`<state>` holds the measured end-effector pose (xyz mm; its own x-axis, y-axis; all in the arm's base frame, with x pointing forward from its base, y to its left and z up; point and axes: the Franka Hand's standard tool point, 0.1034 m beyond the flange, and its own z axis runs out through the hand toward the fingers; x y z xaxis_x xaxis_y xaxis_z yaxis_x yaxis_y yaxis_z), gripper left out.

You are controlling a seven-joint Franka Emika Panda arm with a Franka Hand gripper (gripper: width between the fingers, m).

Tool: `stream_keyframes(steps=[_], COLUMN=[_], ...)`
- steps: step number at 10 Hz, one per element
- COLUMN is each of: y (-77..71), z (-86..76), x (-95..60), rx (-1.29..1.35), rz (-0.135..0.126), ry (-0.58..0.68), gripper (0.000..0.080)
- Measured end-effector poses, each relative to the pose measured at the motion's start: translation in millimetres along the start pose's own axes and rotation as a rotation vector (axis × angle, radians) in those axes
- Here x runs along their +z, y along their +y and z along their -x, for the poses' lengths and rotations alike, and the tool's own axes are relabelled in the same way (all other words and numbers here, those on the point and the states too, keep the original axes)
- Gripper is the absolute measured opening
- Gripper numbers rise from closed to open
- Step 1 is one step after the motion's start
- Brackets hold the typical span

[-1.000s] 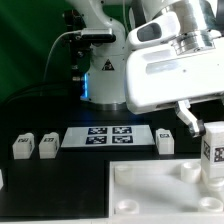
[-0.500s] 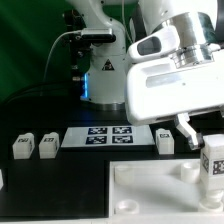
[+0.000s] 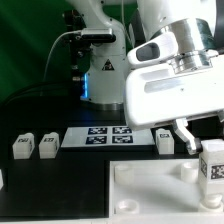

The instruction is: Assemble one leg

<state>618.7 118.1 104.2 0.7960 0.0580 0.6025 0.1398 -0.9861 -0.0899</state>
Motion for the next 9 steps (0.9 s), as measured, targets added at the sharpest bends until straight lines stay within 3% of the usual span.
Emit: stream_keyframes(steps=[2, 9], y=[3.0, 2.4], z=[8.8, 11.7], x=[6.1, 7.7], rx=[0.002, 0.008], rz=[0.002, 0.002], ry=[-0.020, -0.037], gripper=[0.0294, 0.0294])
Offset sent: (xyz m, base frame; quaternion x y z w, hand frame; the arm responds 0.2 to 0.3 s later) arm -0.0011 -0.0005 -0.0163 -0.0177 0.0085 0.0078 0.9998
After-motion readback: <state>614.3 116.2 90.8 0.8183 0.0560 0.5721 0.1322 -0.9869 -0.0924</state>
